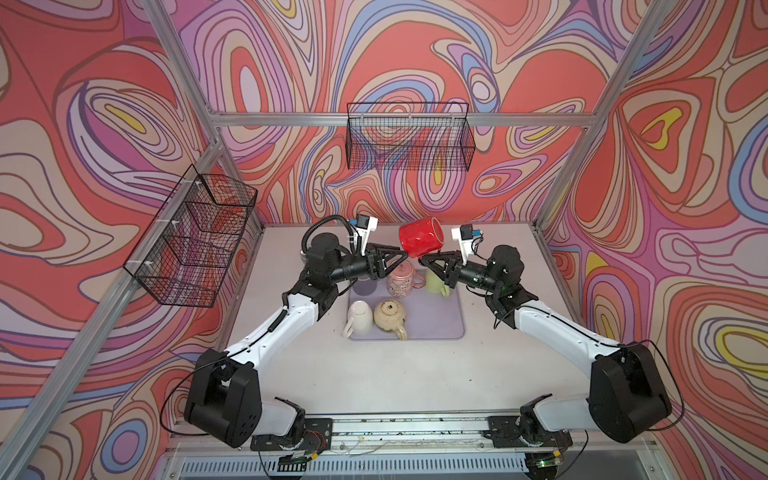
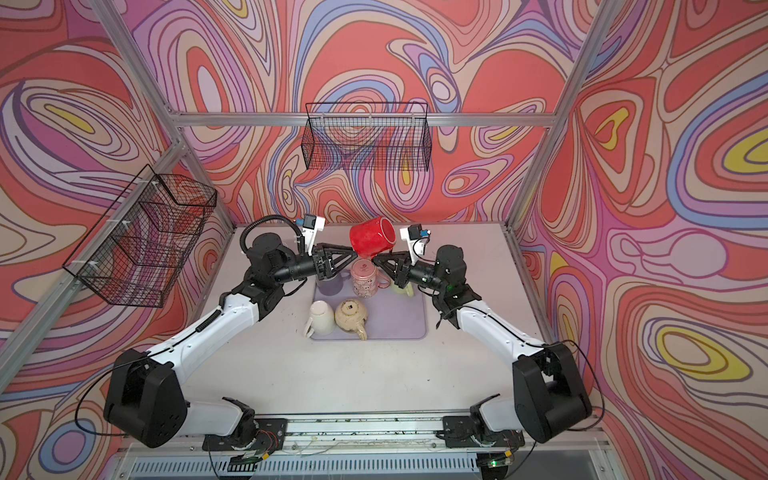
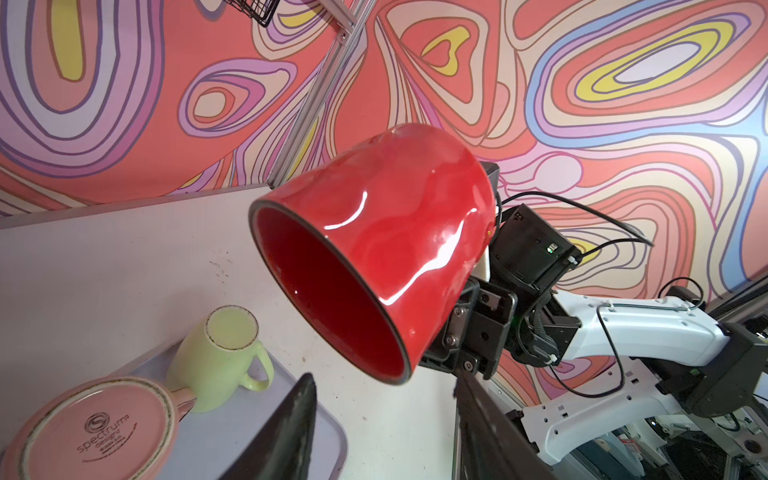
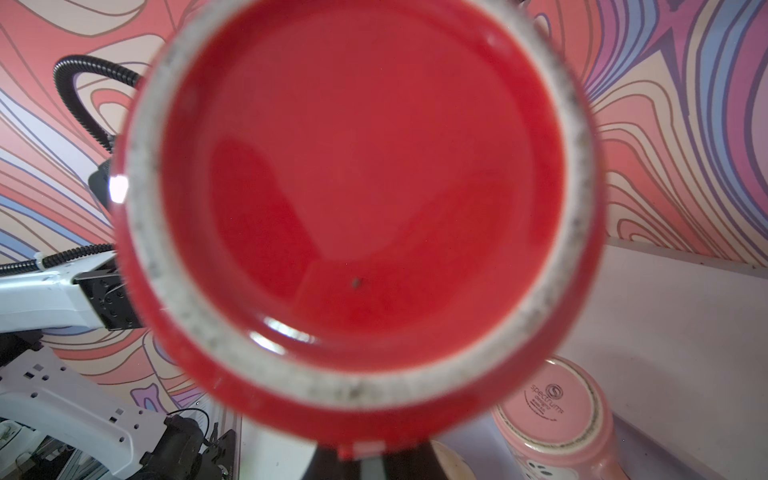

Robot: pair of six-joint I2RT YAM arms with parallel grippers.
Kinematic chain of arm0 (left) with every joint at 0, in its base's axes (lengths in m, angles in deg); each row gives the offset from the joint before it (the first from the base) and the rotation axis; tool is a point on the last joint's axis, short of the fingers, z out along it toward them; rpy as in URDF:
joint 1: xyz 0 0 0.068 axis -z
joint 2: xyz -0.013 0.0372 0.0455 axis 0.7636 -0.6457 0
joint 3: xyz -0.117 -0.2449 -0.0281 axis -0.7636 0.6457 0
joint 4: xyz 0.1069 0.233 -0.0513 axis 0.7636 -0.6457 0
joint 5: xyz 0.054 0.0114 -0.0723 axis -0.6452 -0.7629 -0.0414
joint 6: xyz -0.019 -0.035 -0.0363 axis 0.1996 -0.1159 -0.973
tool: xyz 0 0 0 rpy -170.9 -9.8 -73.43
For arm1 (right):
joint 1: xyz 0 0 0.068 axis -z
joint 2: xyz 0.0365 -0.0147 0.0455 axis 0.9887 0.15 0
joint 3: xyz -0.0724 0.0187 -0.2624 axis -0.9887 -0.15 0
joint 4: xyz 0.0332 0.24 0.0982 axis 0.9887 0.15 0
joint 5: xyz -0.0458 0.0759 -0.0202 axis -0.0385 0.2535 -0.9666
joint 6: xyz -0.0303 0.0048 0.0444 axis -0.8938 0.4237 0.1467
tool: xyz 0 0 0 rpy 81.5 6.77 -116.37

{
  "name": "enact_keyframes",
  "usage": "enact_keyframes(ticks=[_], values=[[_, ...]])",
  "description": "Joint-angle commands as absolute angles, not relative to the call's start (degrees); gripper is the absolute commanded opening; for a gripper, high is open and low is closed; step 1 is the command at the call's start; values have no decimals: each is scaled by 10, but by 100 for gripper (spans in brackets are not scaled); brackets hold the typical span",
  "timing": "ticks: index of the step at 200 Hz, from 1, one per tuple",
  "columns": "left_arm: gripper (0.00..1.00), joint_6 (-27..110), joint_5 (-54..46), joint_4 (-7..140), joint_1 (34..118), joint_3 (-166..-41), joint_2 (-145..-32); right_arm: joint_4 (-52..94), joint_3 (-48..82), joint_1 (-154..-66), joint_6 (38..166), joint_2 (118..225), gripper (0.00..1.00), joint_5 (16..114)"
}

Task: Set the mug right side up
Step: 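Grasp the red mug's body with the left gripper beside the right gripper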

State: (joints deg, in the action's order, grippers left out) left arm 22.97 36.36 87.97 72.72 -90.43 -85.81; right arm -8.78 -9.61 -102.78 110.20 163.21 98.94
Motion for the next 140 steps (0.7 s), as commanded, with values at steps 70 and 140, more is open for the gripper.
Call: enact_keyframes(ticks=[70, 140], values=[[53, 206, 381, 952, 757, -940, -875, -206, -75, -1056, 1146, 1647, 0, 1030], [42, 194, 381, 979, 756, -945, -885, -268, -83, -1059, 1186, 1668, 0, 1037]])
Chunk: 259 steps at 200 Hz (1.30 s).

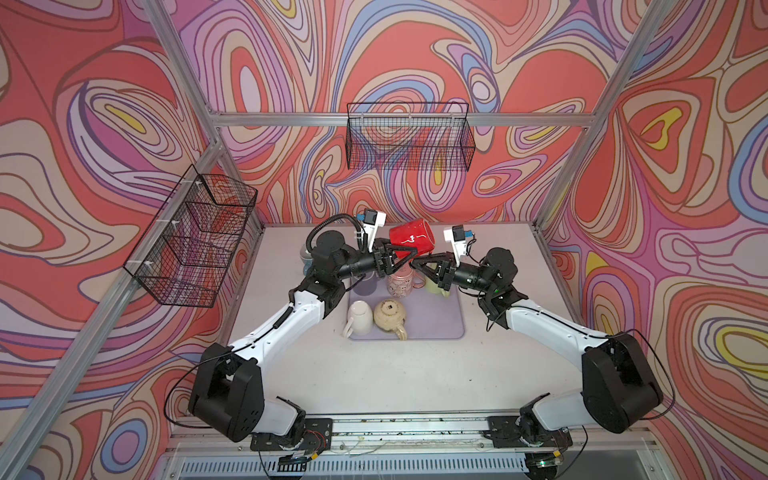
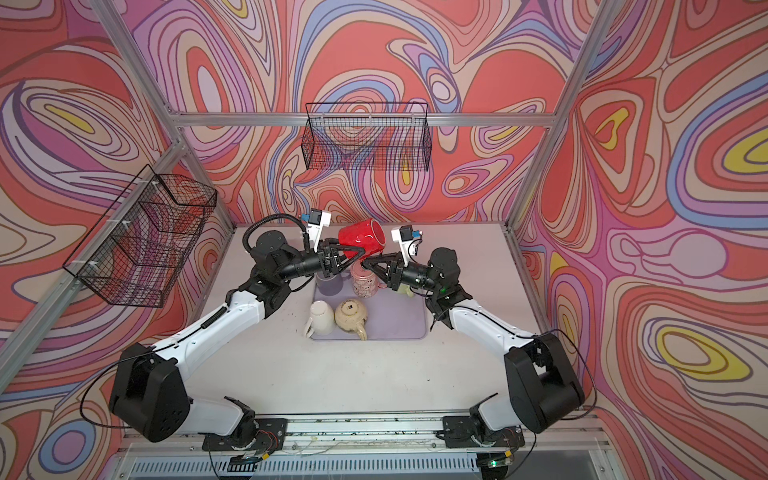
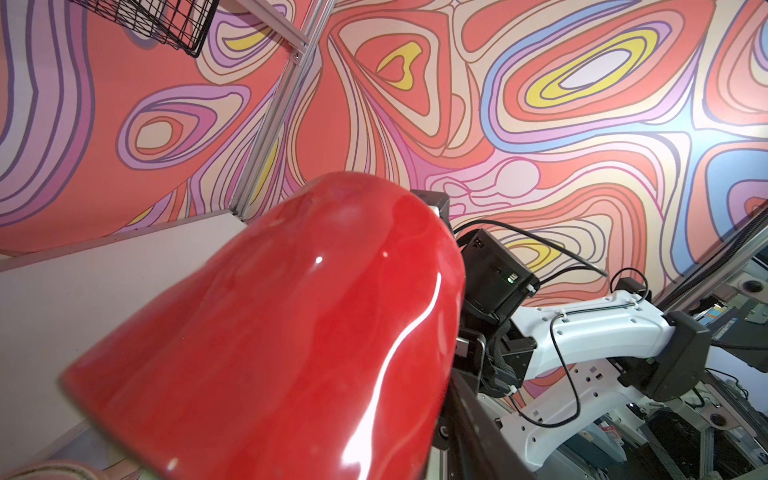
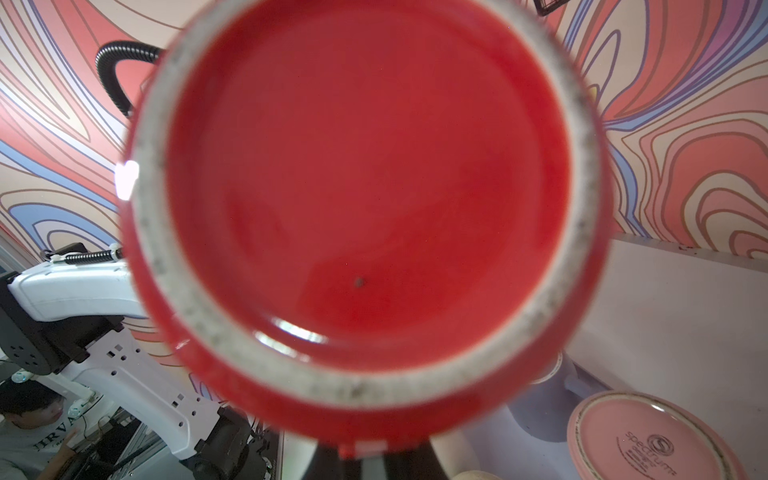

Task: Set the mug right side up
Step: 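Grasp the red mug's body with the left gripper beside the right gripper, then open the right gripper and pull it back while the left gripper holds the mug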

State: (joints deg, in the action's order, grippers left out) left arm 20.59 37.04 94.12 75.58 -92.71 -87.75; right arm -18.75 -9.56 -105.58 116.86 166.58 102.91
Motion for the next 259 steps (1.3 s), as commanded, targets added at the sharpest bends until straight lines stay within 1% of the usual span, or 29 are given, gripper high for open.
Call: enact_keyframes(ticks=[1, 22, 66, 88, 111, 129, 143, 178, 223, 259], values=[[42, 193, 381, 980, 756, -944, -885, -269, -83, -1059, 1187, 1668, 0, 1038], [38, 189, 378, 991, 756, -940, -886, -286, -88, -1060, 1198, 1674, 0, 1039], [26, 178, 373, 1017, 757, -930, -892, -301, -91, -1062, 1212, 1687, 0, 1041], [20, 175, 360, 1031, 757, -920, -893, -302, -94, -1062, 1213, 1691, 3, 1039], [11, 171, 353, 1043, 756, -915, -894, -305, -100, -1062, 1213, 1693, 7, 1033], [0, 171, 343, 1046, 756, -910, -894, -305, -104, -1062, 1214, 1692, 10, 1028], [0, 171, 333, 1050, 756, -905, -893, -304, -106, -1062, 1213, 1693, 15, 1022], [0, 170, 320, 1046, 743, -893, -889, -268, -108, -1062, 1196, 1688, 18, 996], [0, 205, 297, 965, 707, -873, -843, -185, -111, -1062, 1144, 1663, 20, 953], [0, 237, 281, 907, 690, -872, -812, -171, -109, -1061, 1138, 1662, 23, 949]])
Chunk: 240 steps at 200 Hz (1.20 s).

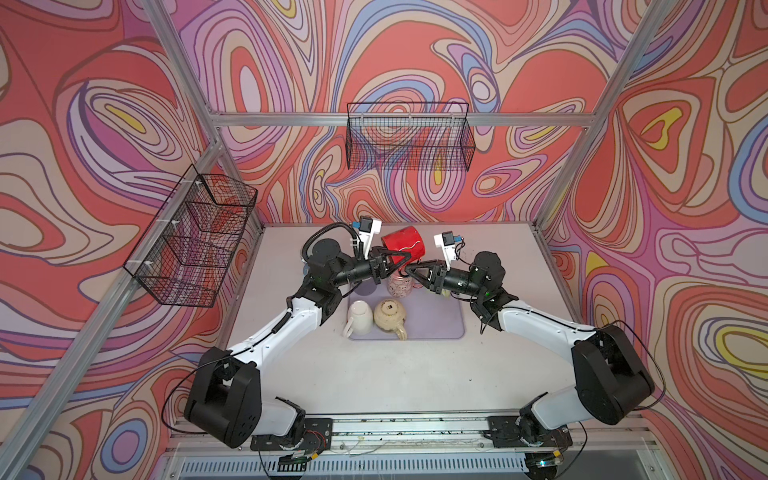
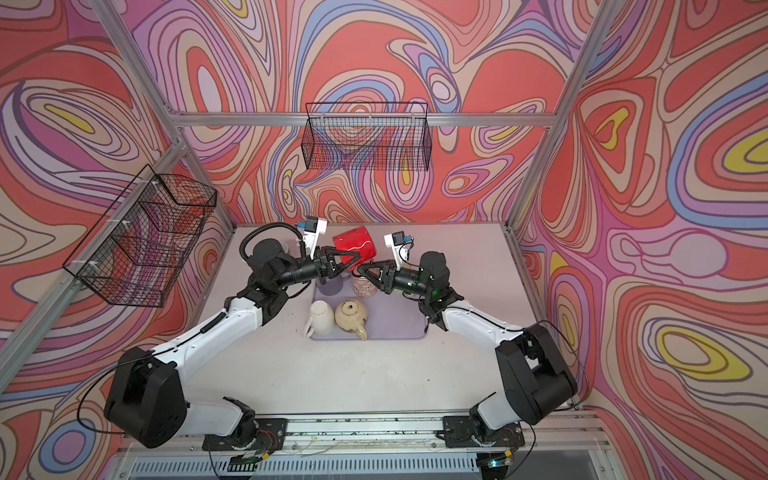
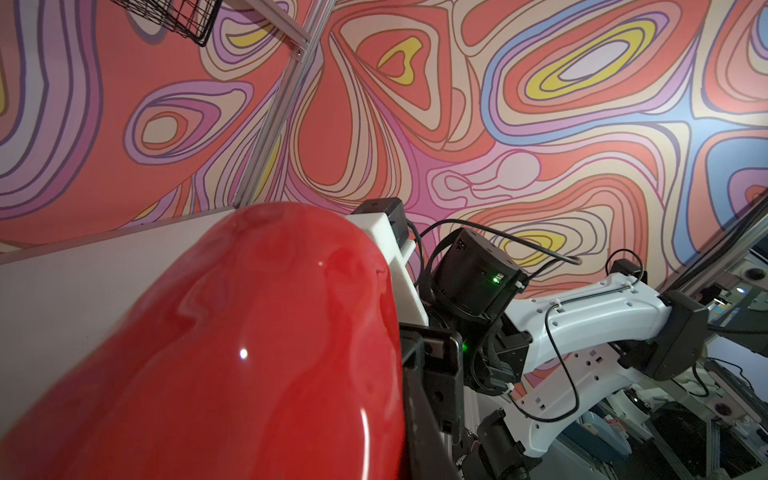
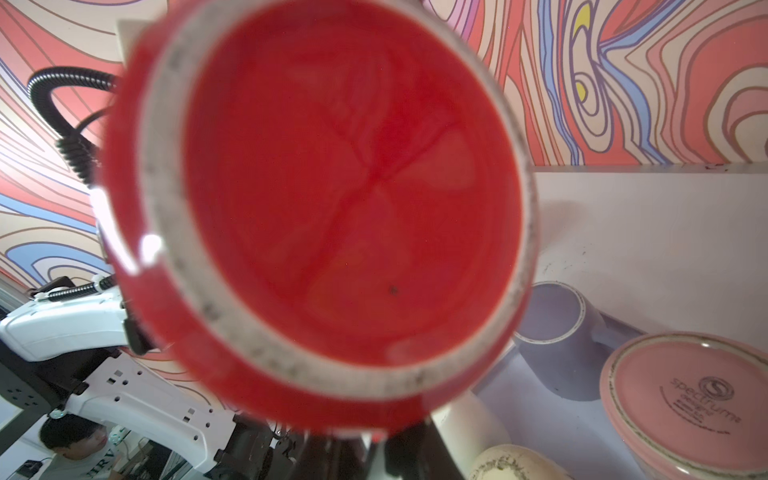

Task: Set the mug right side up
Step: 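Open the right gripper and pull it back while the left gripper holds the mug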

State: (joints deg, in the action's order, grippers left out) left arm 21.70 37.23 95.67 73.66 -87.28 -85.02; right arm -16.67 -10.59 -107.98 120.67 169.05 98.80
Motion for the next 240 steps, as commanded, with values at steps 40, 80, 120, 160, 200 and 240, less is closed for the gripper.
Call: enact_keyframes(ticks=[40, 80, 120, 160, 200, 240], values=[[0, 273, 271, 845, 672, -885, -791, -157, -105, -1061, 1134, 1663, 28, 948], [0, 424, 181, 553, 642, -1002, -789, -25, -84, -1060, 1059, 1636, 28, 898], [0, 544, 59, 291, 620, -1169, -877, 80, -65, -1059, 1015, 1629, 26, 834], [0, 610, -6, 146, 614, -1321, -1018, 152, -50, -1060, 998, 1637, 26, 791], [0, 655, -31, 48, 614, -1499, -1172, 211, -41, -1059, 982, 1638, 25, 748], [0, 674, -45, -47, 614, -1679, -1326, 218, -56, -1059, 983, 1627, 25, 735]])
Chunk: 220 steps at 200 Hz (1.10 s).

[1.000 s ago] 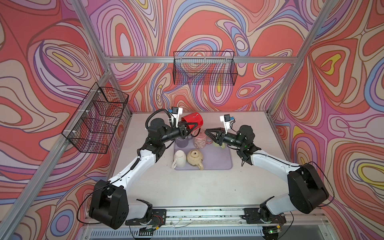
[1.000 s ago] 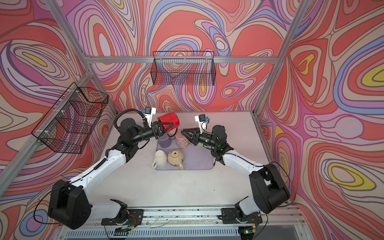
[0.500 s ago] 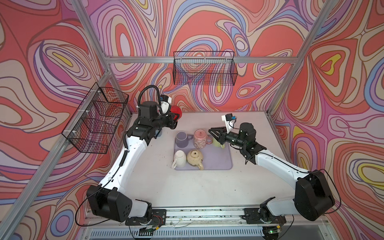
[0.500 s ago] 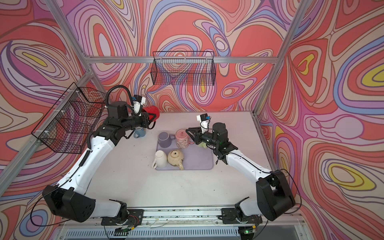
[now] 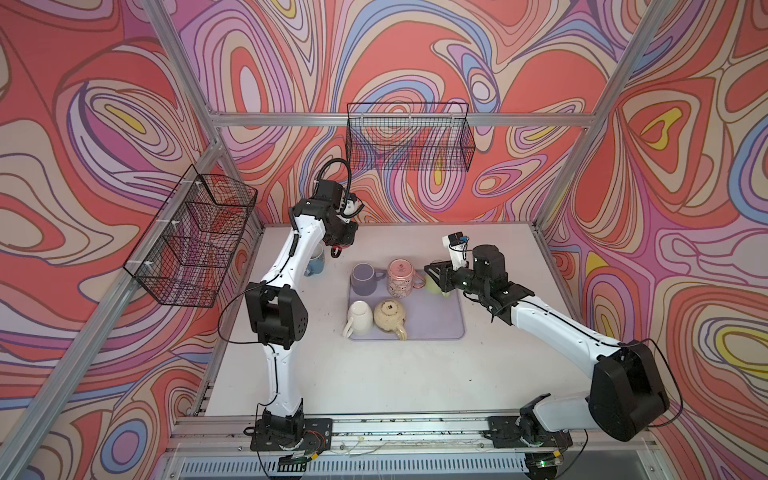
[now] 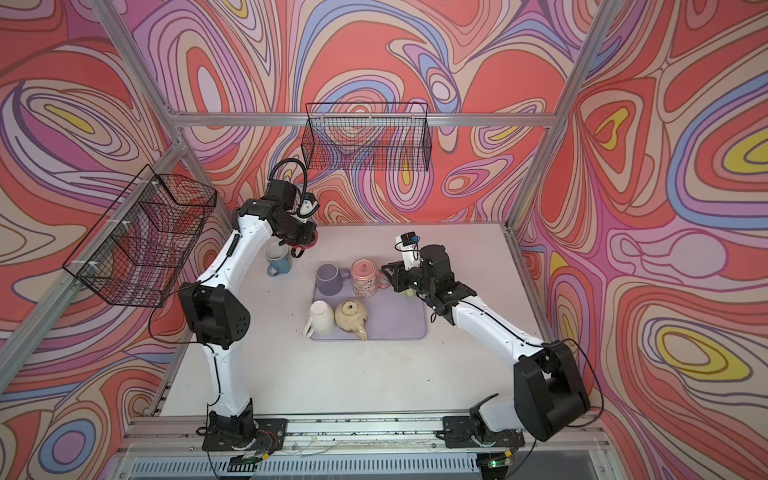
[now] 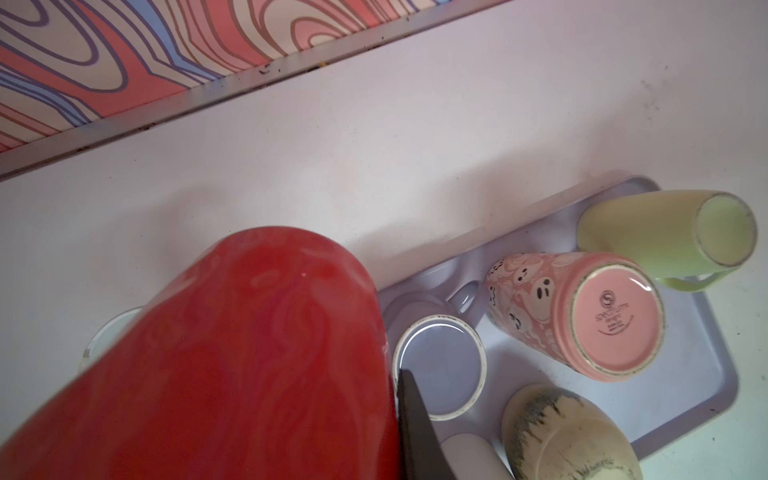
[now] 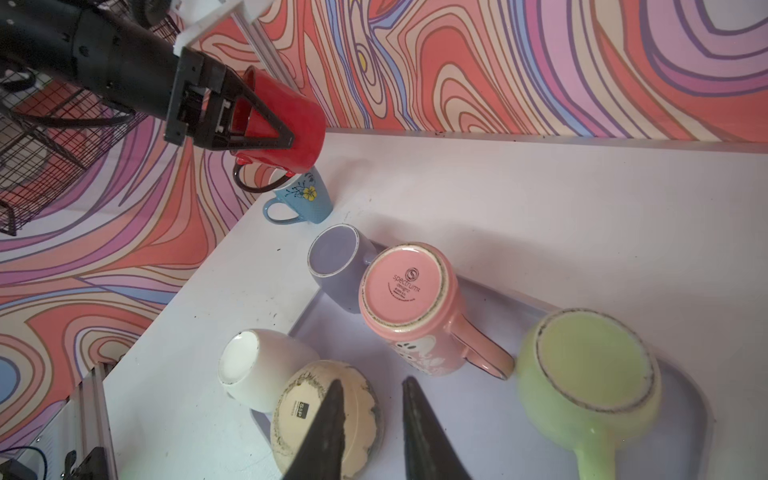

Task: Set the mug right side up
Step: 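Open the right gripper and pull it back while the left gripper holds the mug, then rotate the red mug upright with the left gripper and lower it beside the blue mug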

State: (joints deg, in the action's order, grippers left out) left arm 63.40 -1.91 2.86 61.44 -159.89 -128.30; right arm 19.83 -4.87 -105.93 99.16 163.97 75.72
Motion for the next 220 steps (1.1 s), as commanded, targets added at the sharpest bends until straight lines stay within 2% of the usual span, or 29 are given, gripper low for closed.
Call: enact_keyframes(ticks=[1, 51, 146, 220], values=[[0, 674, -47, -48, 614, -1682, -1328, 219, -57, -1060, 983, 1627, 25, 735], [0, 683, -66, -70, 614, -1739, -1413, 215, -60, -1061, 990, 1630, 24, 734], [0, 683, -105, -37, 614, -1695, -1457, 199, -61, -1064, 1010, 1641, 24, 741], [0, 676, -83, -20, 612, -1699, -1489, 202, -71, -1065, 1013, 1629, 24, 731]])
